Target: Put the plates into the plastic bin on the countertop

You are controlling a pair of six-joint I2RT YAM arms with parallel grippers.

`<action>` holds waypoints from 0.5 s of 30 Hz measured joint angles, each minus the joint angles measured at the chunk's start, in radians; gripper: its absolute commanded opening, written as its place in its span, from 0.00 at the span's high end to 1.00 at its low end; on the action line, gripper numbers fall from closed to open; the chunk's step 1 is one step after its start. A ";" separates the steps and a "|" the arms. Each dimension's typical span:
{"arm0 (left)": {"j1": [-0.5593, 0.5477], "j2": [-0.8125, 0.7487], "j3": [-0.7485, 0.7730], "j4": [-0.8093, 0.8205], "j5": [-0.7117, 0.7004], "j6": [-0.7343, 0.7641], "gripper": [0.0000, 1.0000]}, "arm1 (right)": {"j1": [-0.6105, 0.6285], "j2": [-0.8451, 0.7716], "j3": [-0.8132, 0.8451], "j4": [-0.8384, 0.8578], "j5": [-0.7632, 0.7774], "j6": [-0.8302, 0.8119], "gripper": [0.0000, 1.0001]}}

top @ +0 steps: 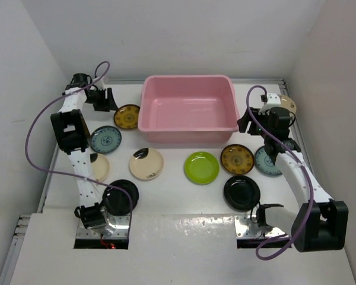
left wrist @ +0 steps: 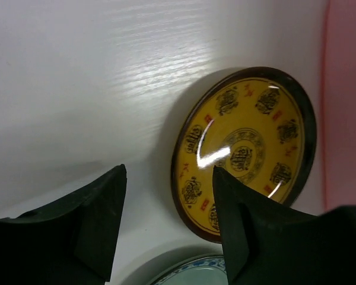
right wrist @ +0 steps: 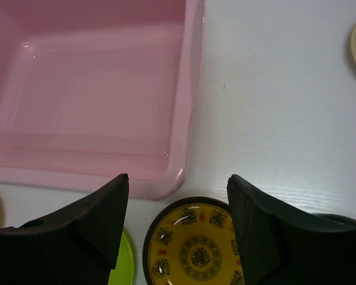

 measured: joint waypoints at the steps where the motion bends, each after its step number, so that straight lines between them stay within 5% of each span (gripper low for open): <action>1: 0.000 0.000 0.007 0.002 0.014 0.000 0.38 | -0.001 -0.003 -0.001 -0.003 -0.008 0.006 0.33; 11: -0.008 -0.024 -0.127 0.040 0.068 0.011 0.69 | -0.005 -0.101 -0.021 -0.036 0.018 0.048 0.32; 15: -0.007 -0.031 -0.150 0.044 0.064 0.014 1.00 | -0.005 -0.143 -0.032 -0.034 0.060 0.050 0.32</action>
